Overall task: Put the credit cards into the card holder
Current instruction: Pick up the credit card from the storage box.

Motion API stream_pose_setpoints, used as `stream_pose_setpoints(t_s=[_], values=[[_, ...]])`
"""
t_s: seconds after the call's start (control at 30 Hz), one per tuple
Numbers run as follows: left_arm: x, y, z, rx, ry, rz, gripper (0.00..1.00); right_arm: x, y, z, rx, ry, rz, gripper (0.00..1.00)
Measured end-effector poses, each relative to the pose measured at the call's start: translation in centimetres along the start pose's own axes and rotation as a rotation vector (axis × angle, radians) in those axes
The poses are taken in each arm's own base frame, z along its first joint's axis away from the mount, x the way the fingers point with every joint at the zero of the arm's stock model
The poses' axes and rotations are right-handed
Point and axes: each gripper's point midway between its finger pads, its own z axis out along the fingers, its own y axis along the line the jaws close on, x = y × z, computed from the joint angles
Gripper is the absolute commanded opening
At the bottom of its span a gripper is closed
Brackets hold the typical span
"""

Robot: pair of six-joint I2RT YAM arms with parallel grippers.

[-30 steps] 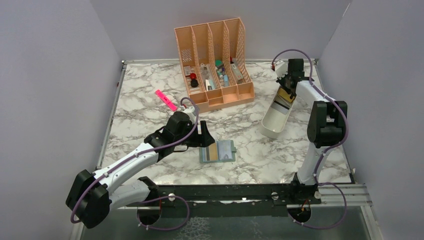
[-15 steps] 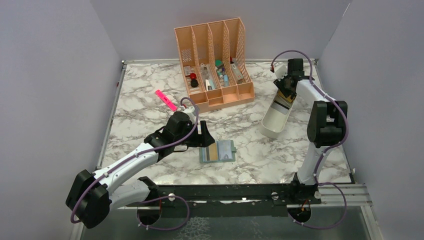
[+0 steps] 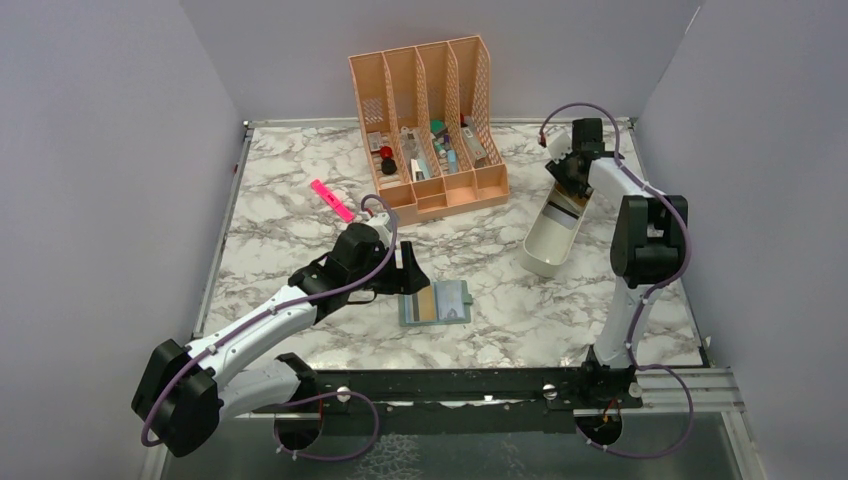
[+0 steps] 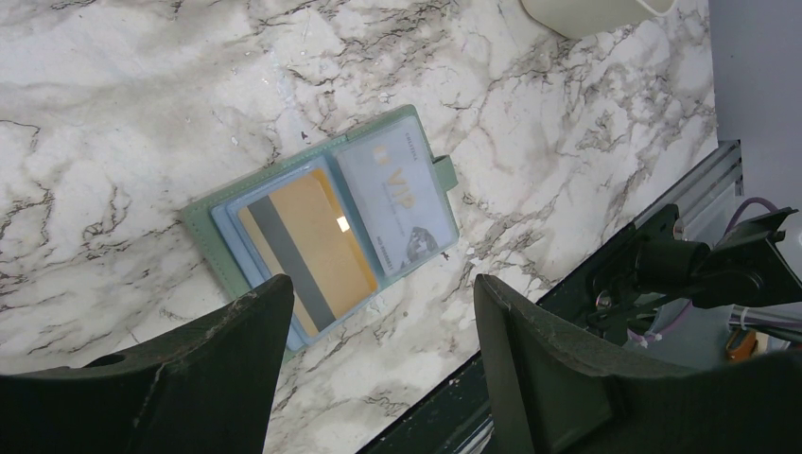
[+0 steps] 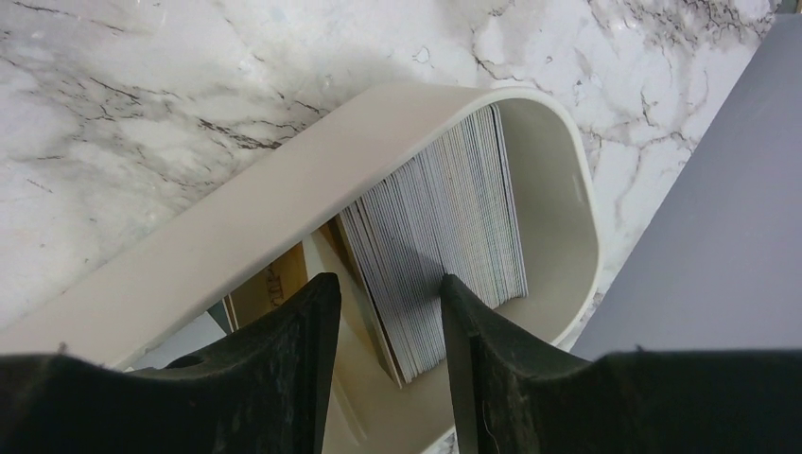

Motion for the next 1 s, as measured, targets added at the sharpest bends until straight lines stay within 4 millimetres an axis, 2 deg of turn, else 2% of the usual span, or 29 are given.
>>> stream_pose_setpoints(t_s=[0.63, 1.0], values=[[0.03, 0.07, 0.17, -0.002, 0.002, -0.001, 0.73, -0.08, -0.60, -0.12, 0.014, 0.006, 0.013, 0.28], [-0.15, -0.05, 0.21, 0.003, -0.005, 0.000, 0.73, -0.23, -0.71, -0.20, 0.017, 0.002, 0.021, 0.27]])
